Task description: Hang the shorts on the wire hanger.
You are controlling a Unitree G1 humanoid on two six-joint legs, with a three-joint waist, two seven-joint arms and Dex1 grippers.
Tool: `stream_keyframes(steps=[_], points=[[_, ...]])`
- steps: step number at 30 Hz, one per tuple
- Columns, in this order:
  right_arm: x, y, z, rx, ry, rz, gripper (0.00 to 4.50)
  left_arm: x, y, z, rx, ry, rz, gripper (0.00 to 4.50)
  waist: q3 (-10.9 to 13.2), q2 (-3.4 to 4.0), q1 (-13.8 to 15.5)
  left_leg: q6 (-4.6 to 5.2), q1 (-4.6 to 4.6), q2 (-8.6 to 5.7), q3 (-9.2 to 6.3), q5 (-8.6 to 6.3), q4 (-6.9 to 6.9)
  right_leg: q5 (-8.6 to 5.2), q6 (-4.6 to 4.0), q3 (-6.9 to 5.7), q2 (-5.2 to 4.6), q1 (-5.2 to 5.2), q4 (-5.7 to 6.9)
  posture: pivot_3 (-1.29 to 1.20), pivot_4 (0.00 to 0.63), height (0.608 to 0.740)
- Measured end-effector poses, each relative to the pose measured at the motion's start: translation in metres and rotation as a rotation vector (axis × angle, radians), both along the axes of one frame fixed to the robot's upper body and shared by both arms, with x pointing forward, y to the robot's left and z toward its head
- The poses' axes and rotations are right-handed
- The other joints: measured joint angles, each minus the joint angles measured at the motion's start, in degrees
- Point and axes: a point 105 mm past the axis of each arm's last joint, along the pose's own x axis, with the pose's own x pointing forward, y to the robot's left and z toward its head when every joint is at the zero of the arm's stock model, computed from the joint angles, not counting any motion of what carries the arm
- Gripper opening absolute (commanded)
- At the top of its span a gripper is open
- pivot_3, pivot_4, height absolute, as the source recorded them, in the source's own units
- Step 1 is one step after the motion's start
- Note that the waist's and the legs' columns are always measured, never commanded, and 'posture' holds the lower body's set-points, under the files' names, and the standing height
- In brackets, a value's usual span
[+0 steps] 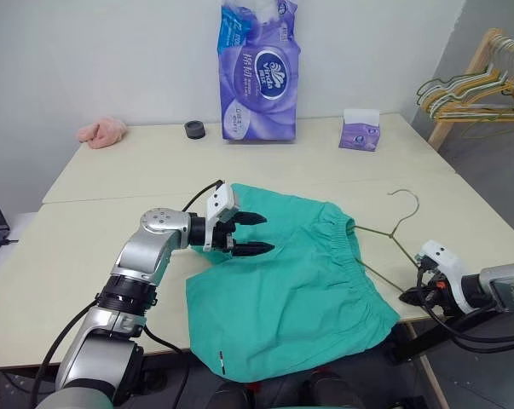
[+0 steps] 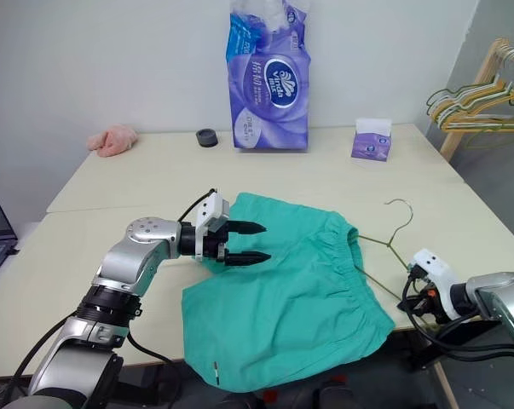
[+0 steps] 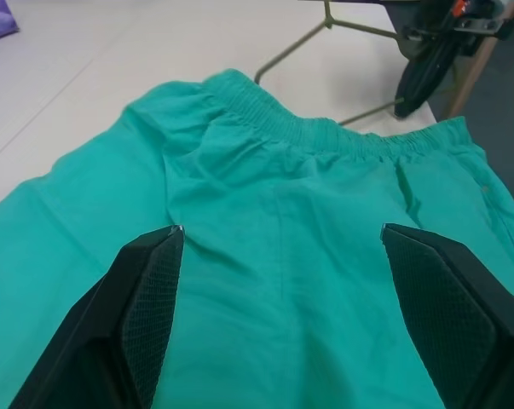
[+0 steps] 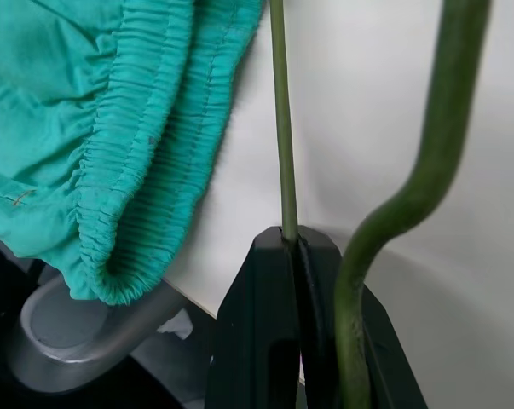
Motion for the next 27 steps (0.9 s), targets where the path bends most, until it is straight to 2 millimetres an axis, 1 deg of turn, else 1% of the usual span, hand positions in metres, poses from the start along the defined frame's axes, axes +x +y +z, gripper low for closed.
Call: stream_keyframes(steps=[4,9,10,12,14,16,19,22,24,27], points=[[0.014,0.005,0.002,0.029,-0.023,-0.017,0.00,0.001,0.000,0.002,-0.004,-0.005,0.008,3.91,0.01,0.02,0.02,0.00,0.00,-0.01,0.00,0.00,0.00,0.03,-0.05,0.01,-0.01,-0.02,0.01,-0.14,0.052,0.740],[0.032,0.009,0.018,0.019,-0.107,-0.011,0.00,0.002,0.000,0.003,-0.010,-0.008,0.023,3.91,0.01,0.02,0.09,0.00,-0.02,-0.01,-0.01,0.00,0.00,0.06,-0.09,0.00,-0.02,-0.04,0.01,-0.14,0.050,0.740],[0.034,0.010,0.021,0.014,-0.121,-0.007,0.00,0.004,0.001,0.004,-0.020,-0.012,0.038,4.08,0.01,0.02,0.12,0.00,-0.03,-0.01,-0.02,0.00,0.00,0.06,-0.09,-0.01,-0.03,-0.04,0.01,-0.14,0.046,0.740],[0.037,0.016,0.029,0.007,-0.167,0.024,0.00,0.015,0.002,0.012,-0.059,-0.023,0.101,4.44,0.01,0.02,0.14,0.00,-0.06,-0.01,-0.02,0.00,0.02,0.06,-0.08,-0.01,-0.03,-0.08,0.04,-0.15,0.042,0.740],[0.039,0.027,0.043,0.002,-0.233,0.074,0.00,0.026,0.004,0.025,-0.081,-0.056,0.144,4.48,0.01,0.02,0.15,-0.01,-0.06,-0.01,-0.03,0.00,0.02,0.04,-0.05,-0.03,-0.03,-0.08,0.04,-0.15,0.039,0.740],[0.040,0.033,0.052,-0.009,-0.280,0.114,0.00,0.033,0.005,0.038,-0.102,-0.096,0.164,4.48,-0.01,0.01,0.14,-0.02,-0.07,-0.02,-0.03,0.00,0.01,0.05,-0.07,-0.03,-0.03,-0.08,0.02,-0.15,0.035,0.740],[0.035,0.044,0.056,-0.031,-0.323,0.180,0.00,0.042,0.006,0.058,-0.135,-0.128,0.167,4.48,-0.01,0.01,0.13,-0.02,-0.13,-0.04,-0.03,-0.01,0.01,0.06,-0.08,-0.03,-0.05,-0.14,0.02,-0.16,0.034,0.740],[0.028,0.060,0.057,-0.053,-0.362,0.280,0.00,0.042,0.005,0.076,-0.118,-0.186,0.102,4.48,-0.01,0.02,0.03,-0.03,-0.16,-0.04,-0.03,-0.01,0.01,0.06,-0.09,-0.05,-0.05,-0.17,0.02,-0.16,0.031,0.740],[0.024,0.066,0.057,-0.072,-0.381,0.331,0.00,0.036,0.002,0.082,-0.075,-0.225,0.023,4.48,-0.02,0.03,-0.12,-0.04,-0.16,-0.05,-0.01,-0.02,0.00,0.06,-0.09,-0.03,-0.05,-0.17,0.01,-0.16,0.031,0.740],[0.021,0.071,0.058,-0.115,-0.413,0.394,0.00,0.027,-0.003,0.081,-0.006,-0.238,-0.090,4.48,-0.02,0.03,-0.19,-0.04,-0.15,-0.05,-0.02,-0.02,0.00,0.06,-0.09,-0.04,-0.05,-0.17,0.01,-0.17,0.028,0.740]])
